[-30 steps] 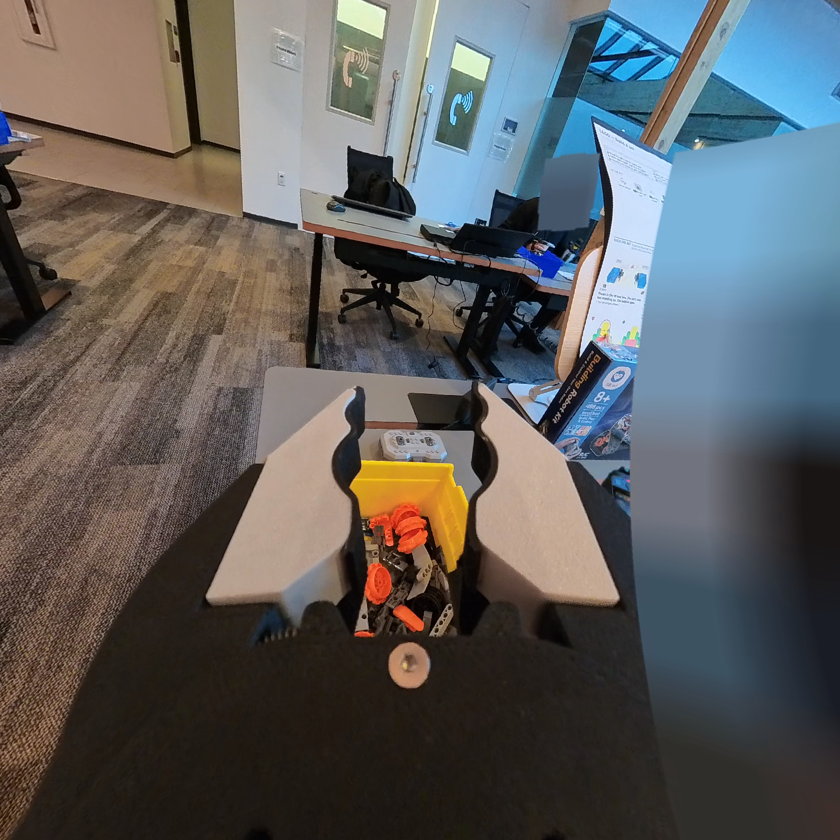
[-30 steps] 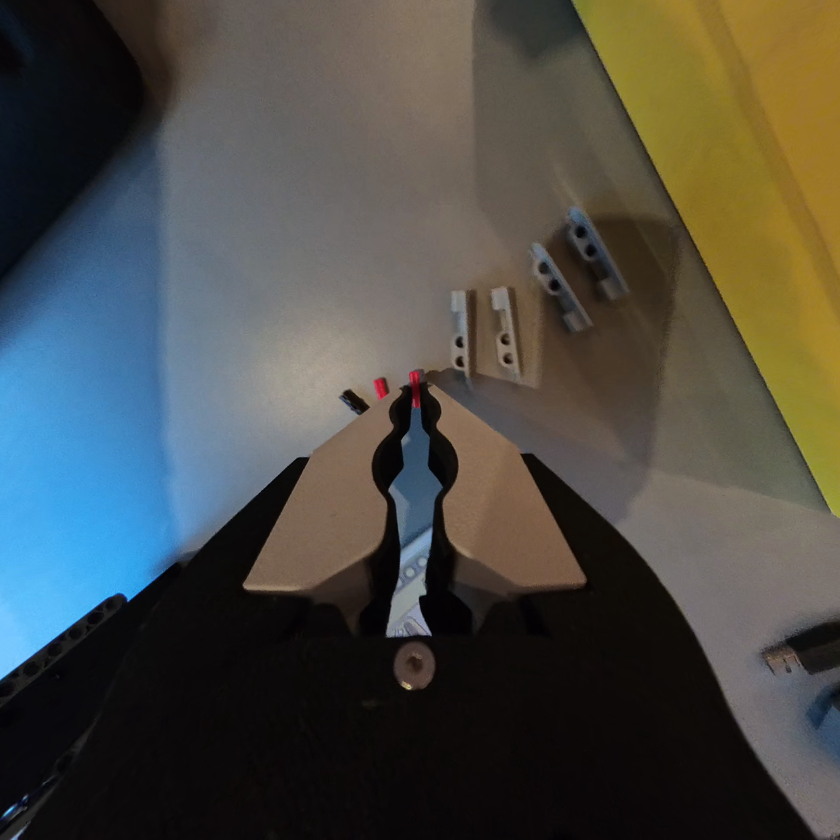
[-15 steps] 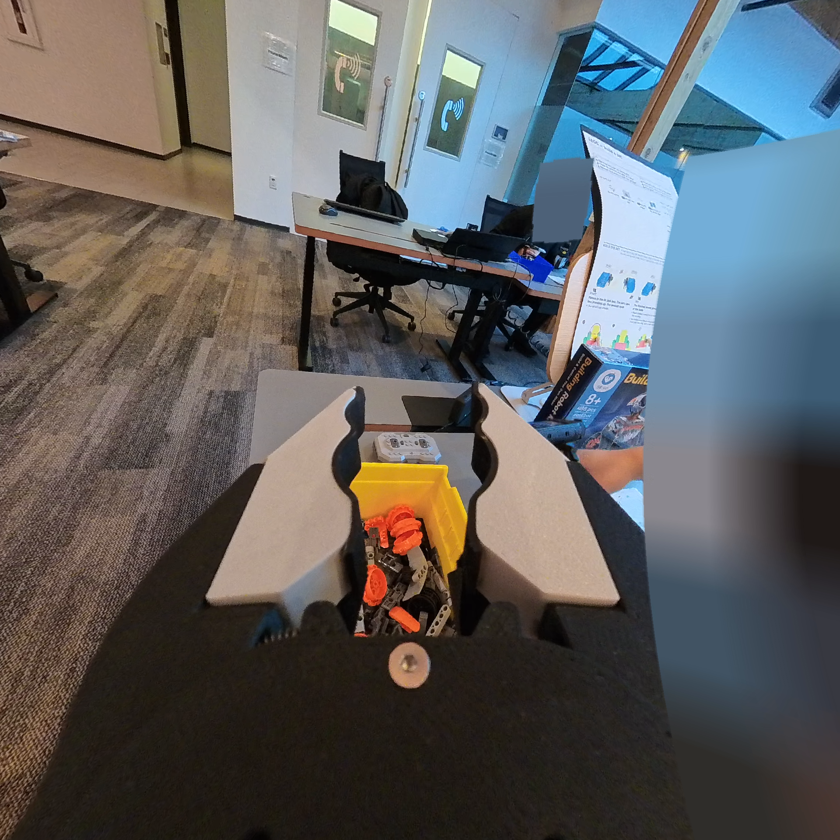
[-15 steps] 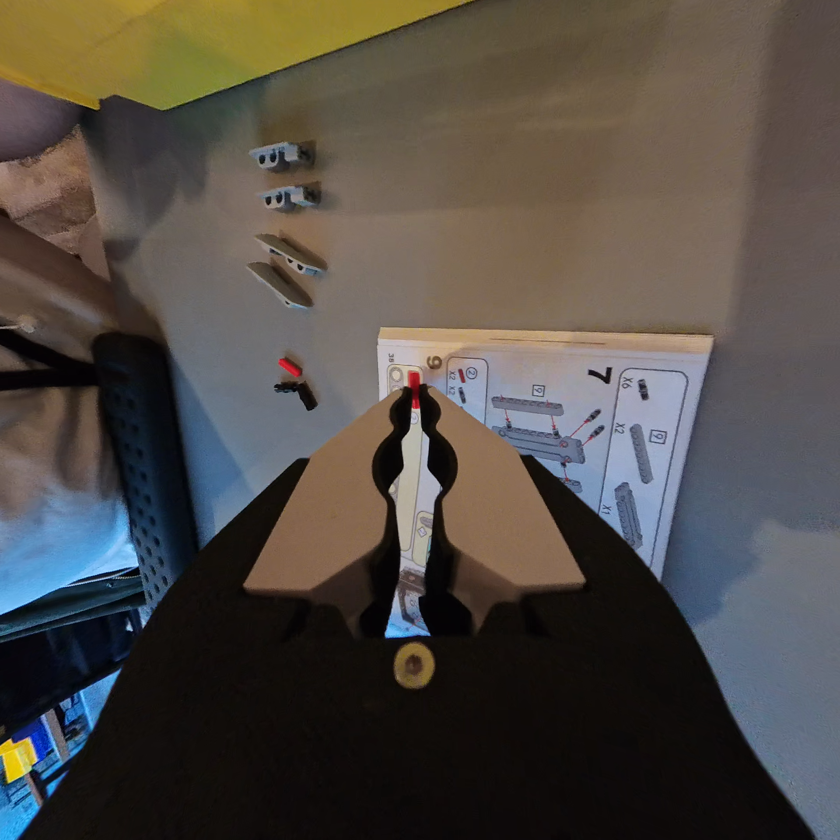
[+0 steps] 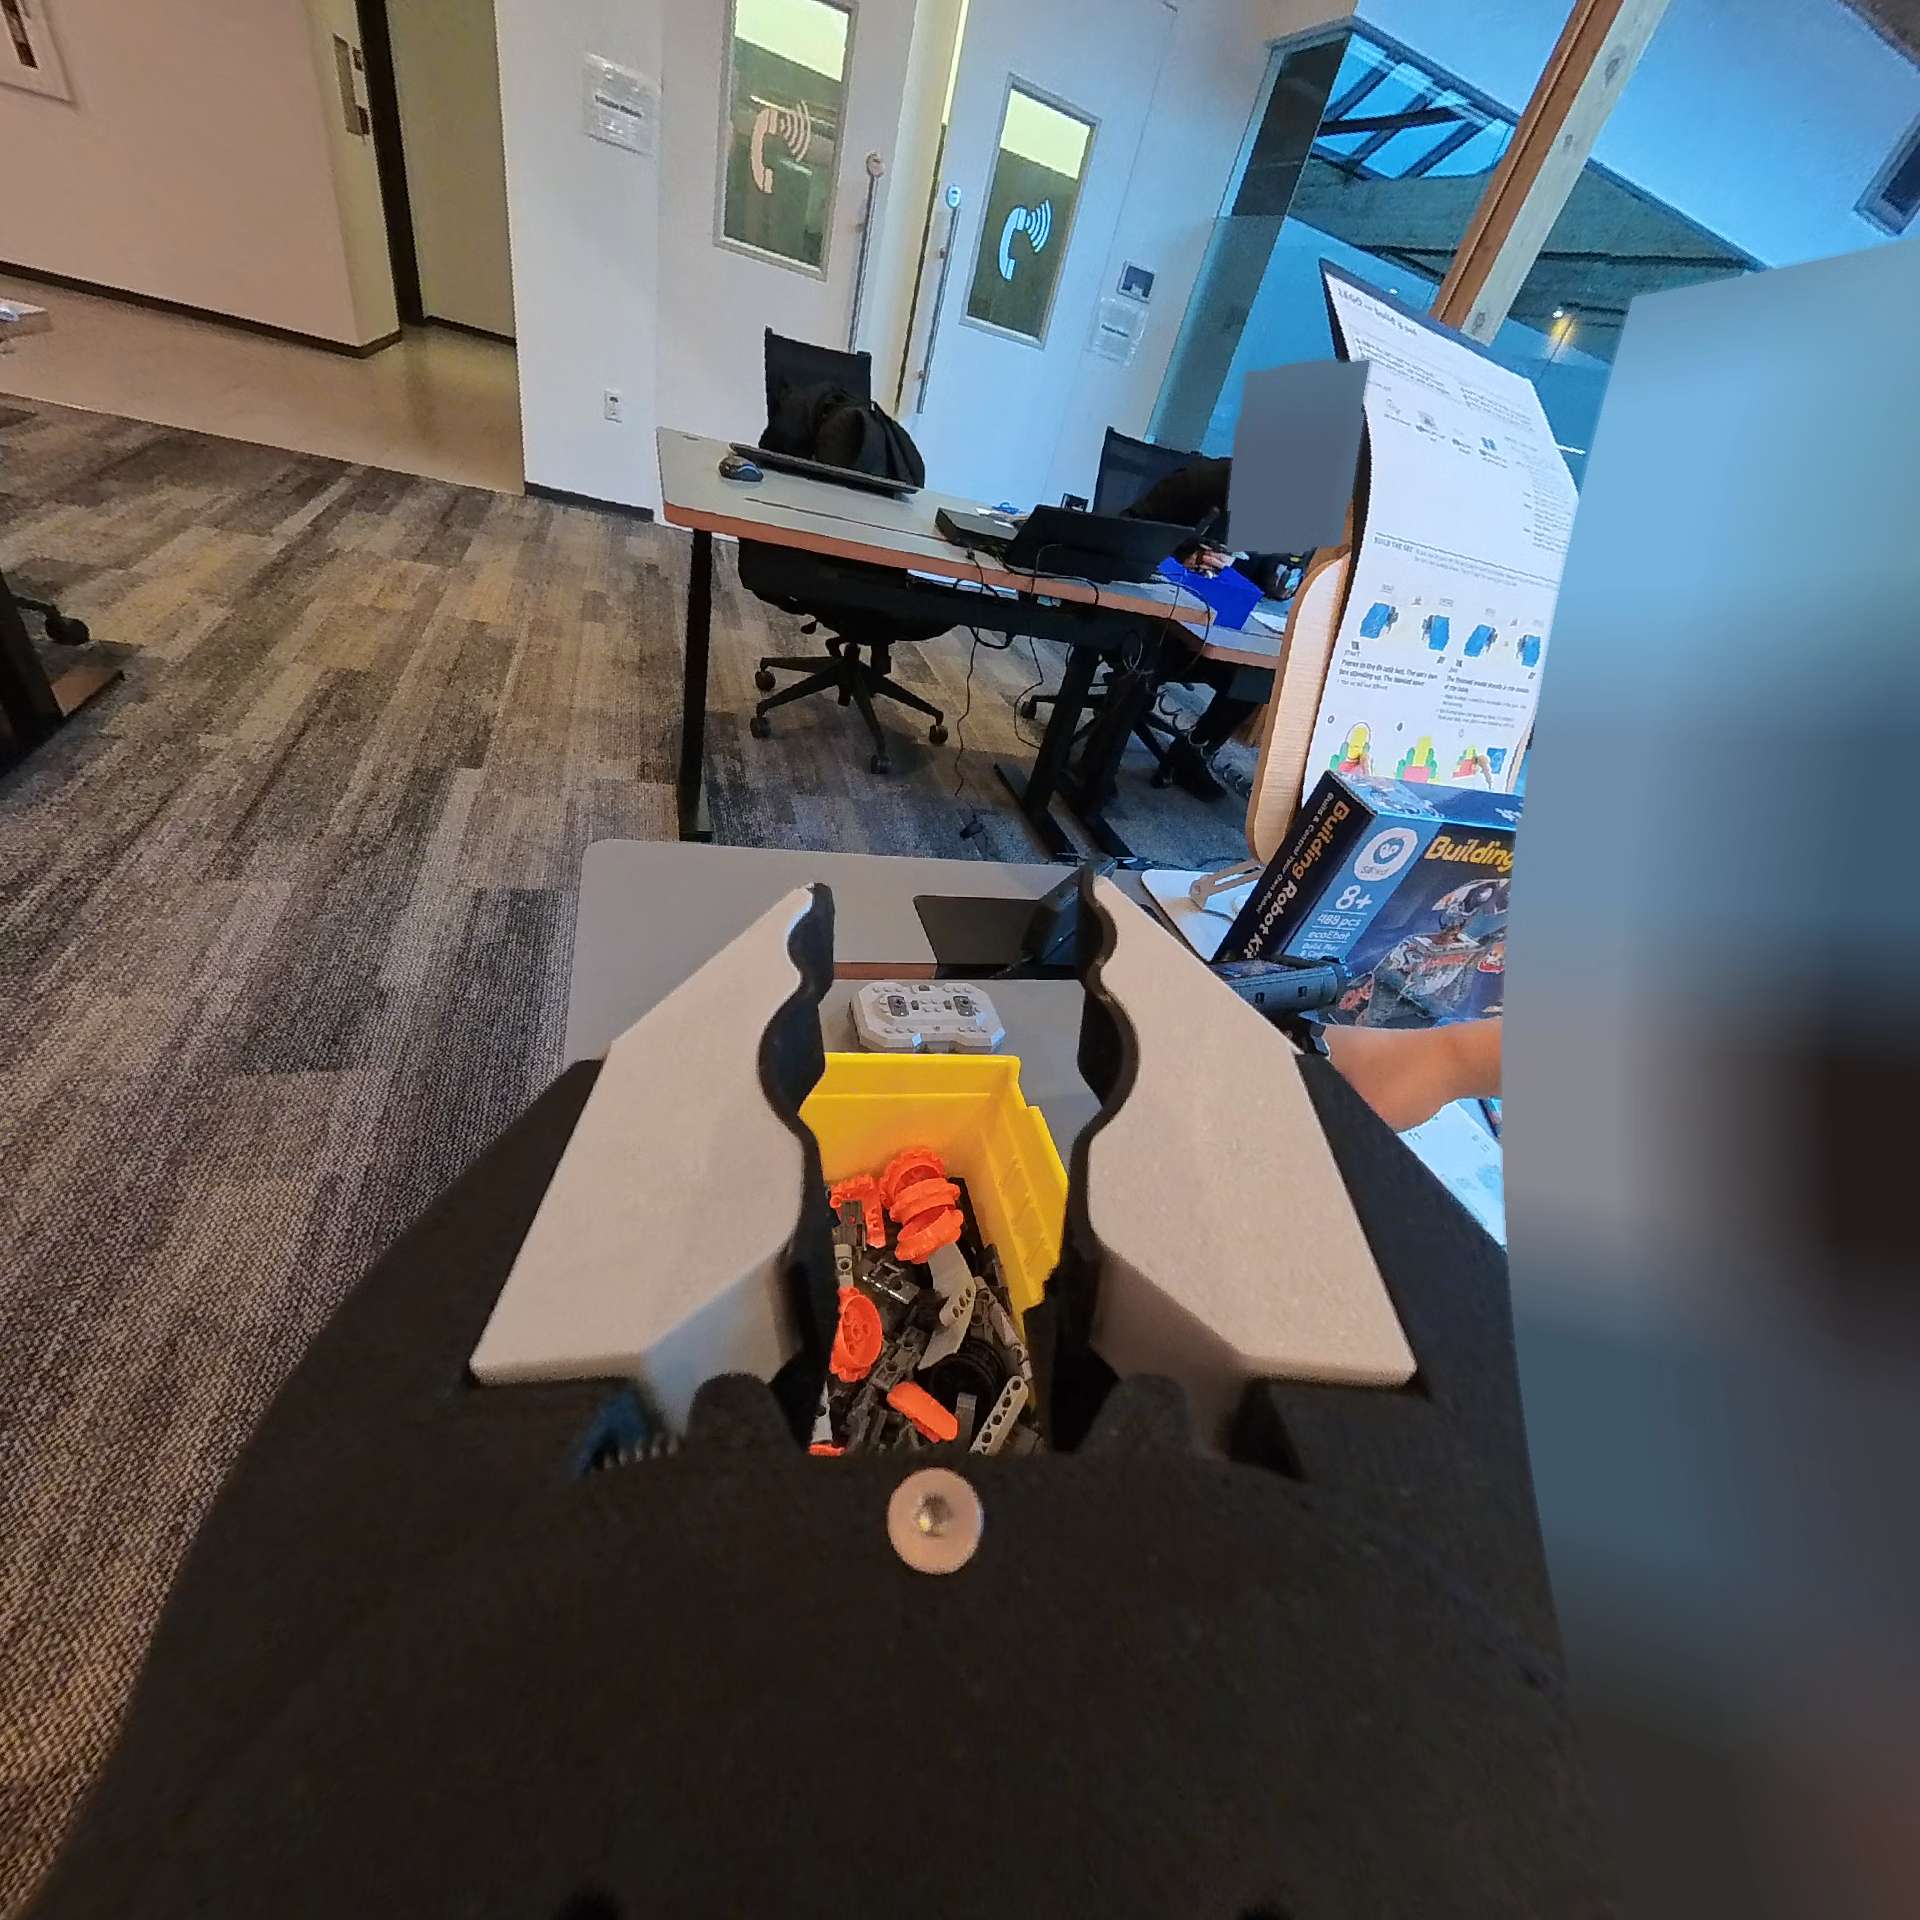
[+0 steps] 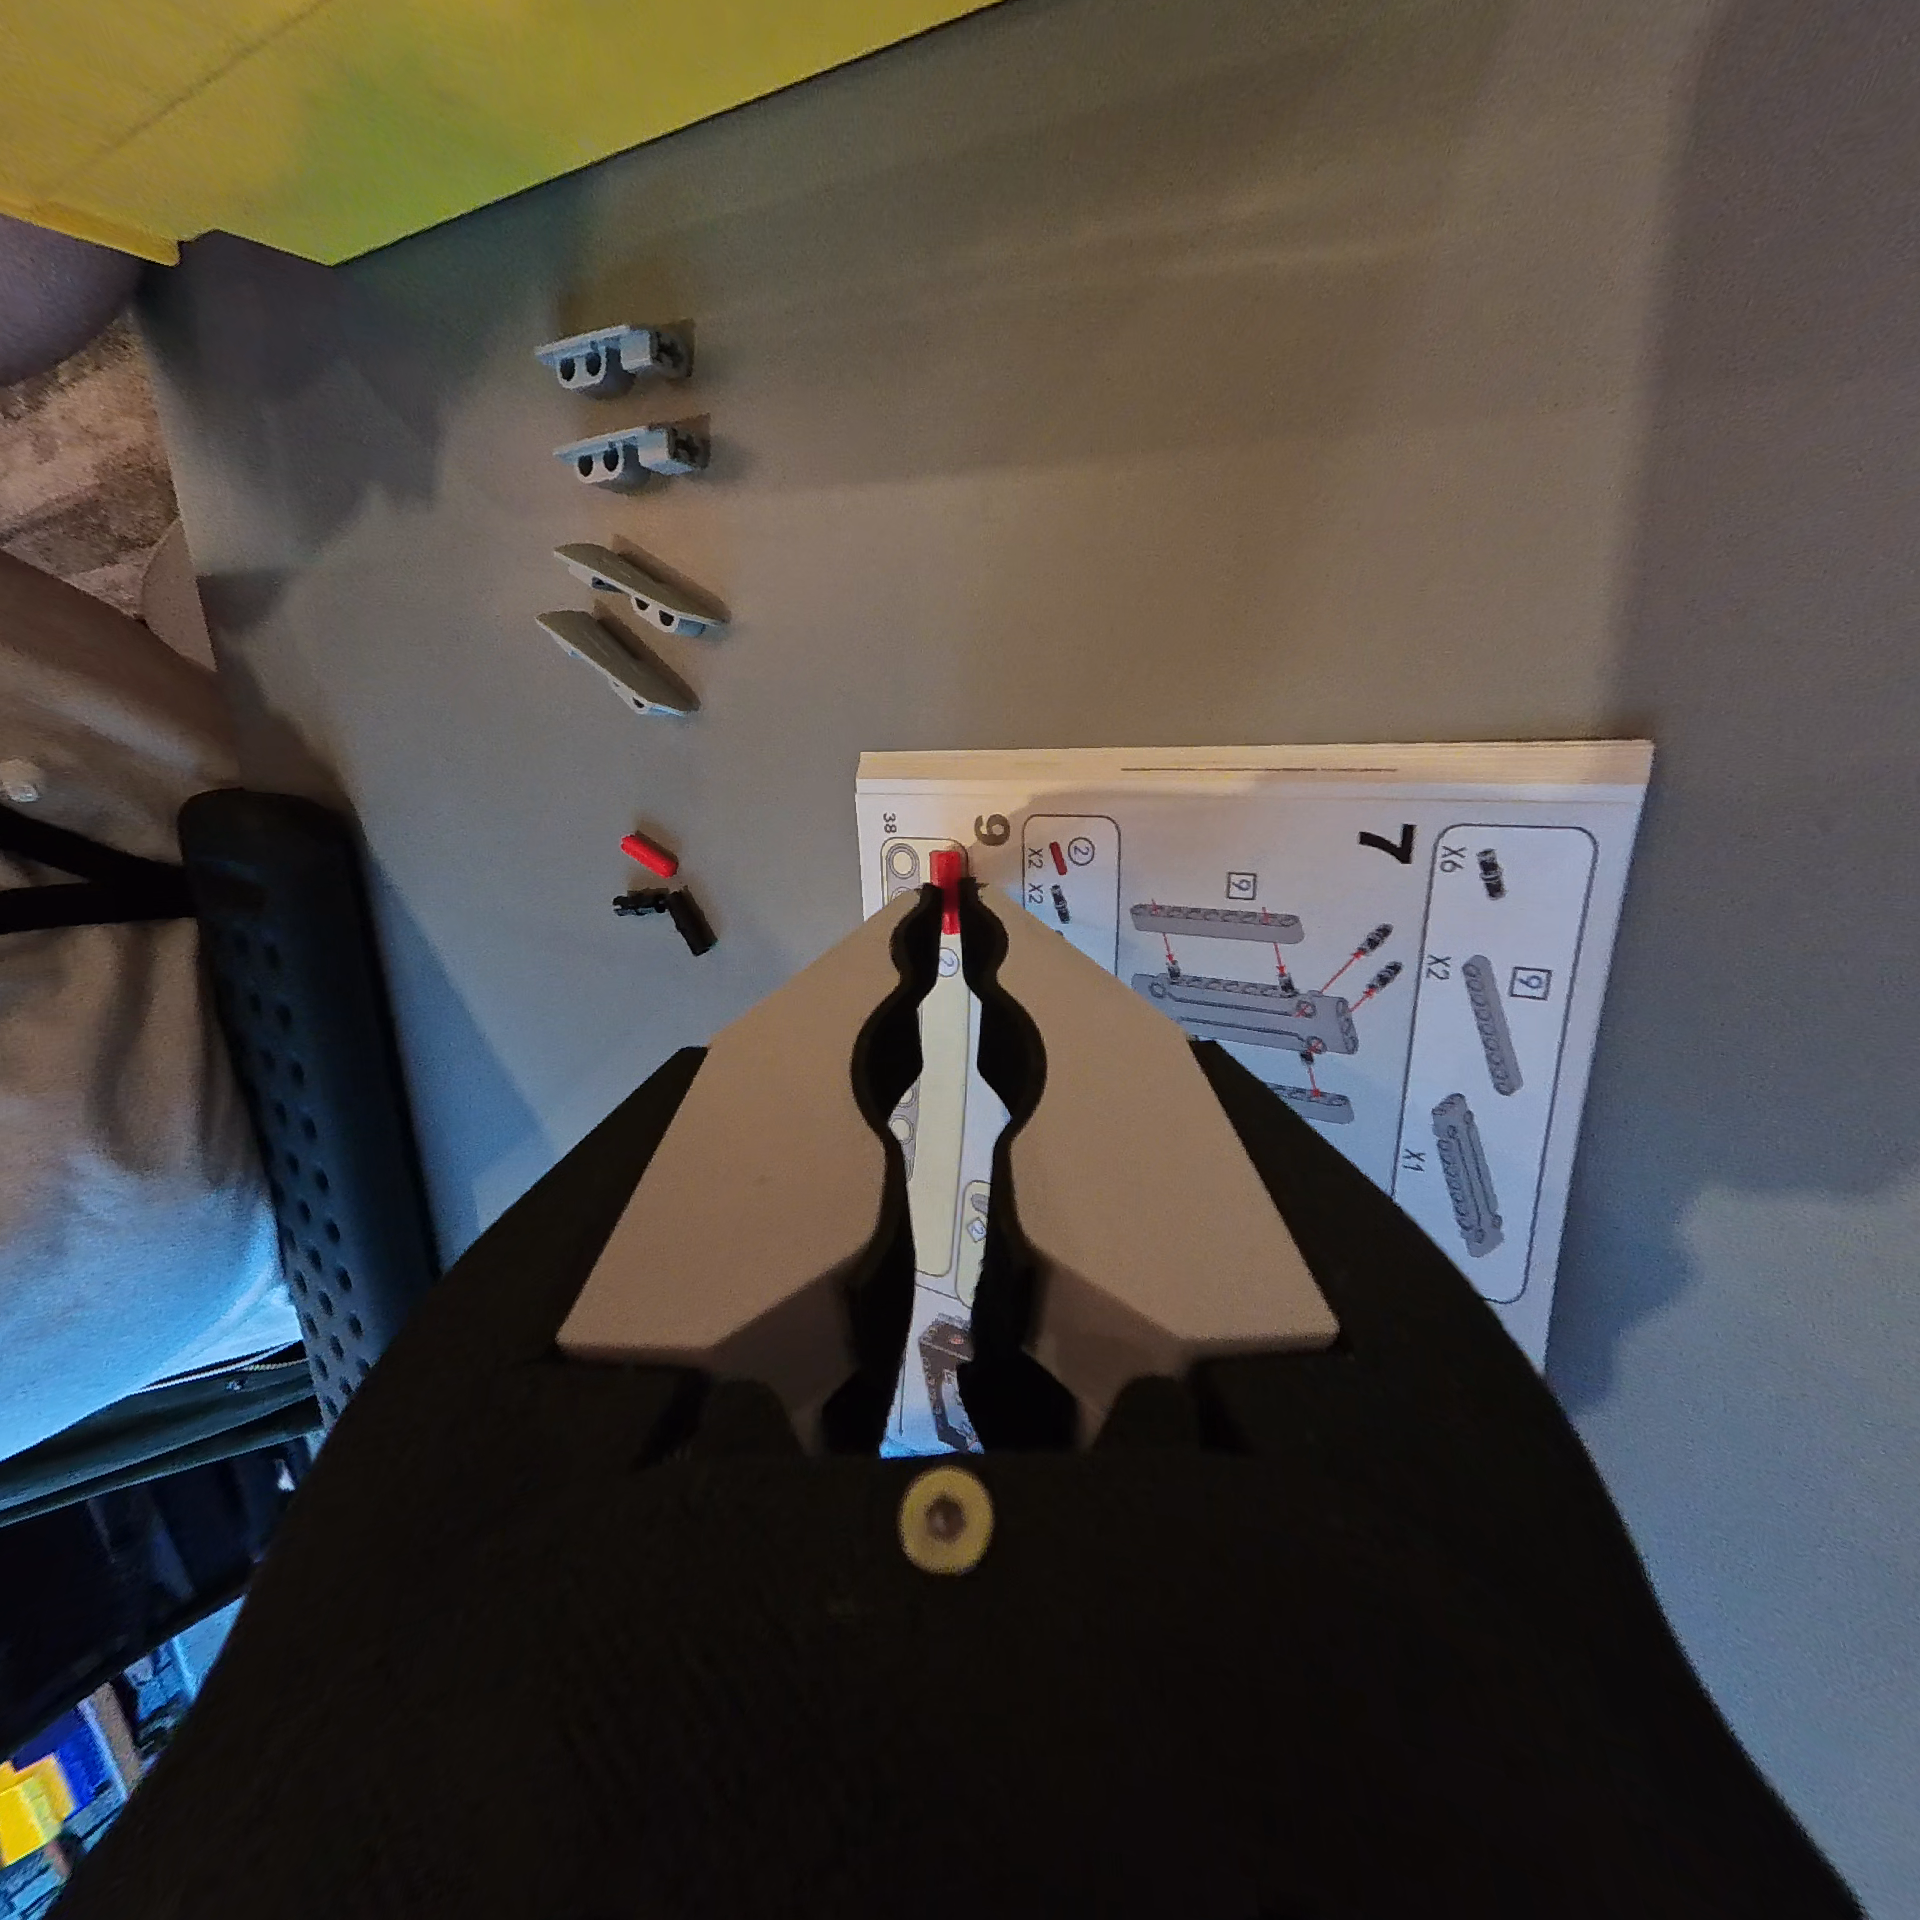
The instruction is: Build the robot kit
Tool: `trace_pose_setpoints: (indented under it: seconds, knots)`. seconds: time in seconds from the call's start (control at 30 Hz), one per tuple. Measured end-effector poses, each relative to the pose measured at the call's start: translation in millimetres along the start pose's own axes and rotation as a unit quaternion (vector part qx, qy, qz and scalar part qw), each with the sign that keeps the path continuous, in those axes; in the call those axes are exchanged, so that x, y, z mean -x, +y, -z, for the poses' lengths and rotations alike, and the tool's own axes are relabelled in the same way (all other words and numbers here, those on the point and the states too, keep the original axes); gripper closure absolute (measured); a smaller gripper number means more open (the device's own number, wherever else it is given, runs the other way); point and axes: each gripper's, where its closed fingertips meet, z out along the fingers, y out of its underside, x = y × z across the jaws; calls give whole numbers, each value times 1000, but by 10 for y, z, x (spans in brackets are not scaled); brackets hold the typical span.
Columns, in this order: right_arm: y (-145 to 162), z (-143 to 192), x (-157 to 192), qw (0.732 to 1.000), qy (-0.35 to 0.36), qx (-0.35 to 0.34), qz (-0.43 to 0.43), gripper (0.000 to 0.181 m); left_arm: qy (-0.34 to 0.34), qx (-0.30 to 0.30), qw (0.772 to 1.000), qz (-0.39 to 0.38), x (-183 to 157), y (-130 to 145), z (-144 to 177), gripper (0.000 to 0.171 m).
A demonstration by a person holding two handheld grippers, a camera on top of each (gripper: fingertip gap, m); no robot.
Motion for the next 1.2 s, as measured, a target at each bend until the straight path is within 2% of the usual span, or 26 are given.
trace_pose_setpoints:
  seconds: [0.73, 0.8, 0.87, 0.97, 1.07, 1.2]
  knots:
    - [-7, 4, -10, 999, 28, 6, 28, 179, 0, 5, 1000, 0, -1, 16, -15, 126]
    - [-111, 41, 107, 997, 18, -19, 69, 179, 0, 4, 1000, -1, -6, 14, -13, 127]
    - [-224, 99, 394, 985, -6, -40, 165, 179, 0, 3, 1000, -1, -6, 10, -11, 127]
    - [-143, 4, 595, 942, 39, 10, 333, 179, -1, 5, 1000, -1, -3, 16, -13, 126]
    - [-100, -170, 754, 920, 45, 41, 386, 178, -2, 5, 1000, -1, -2, 17, -14, 126]
    - [-130, -308, 778, 912, 52, 57, 403, 178, 1, 5, 1000, -4, -23, 17, -9, 127]
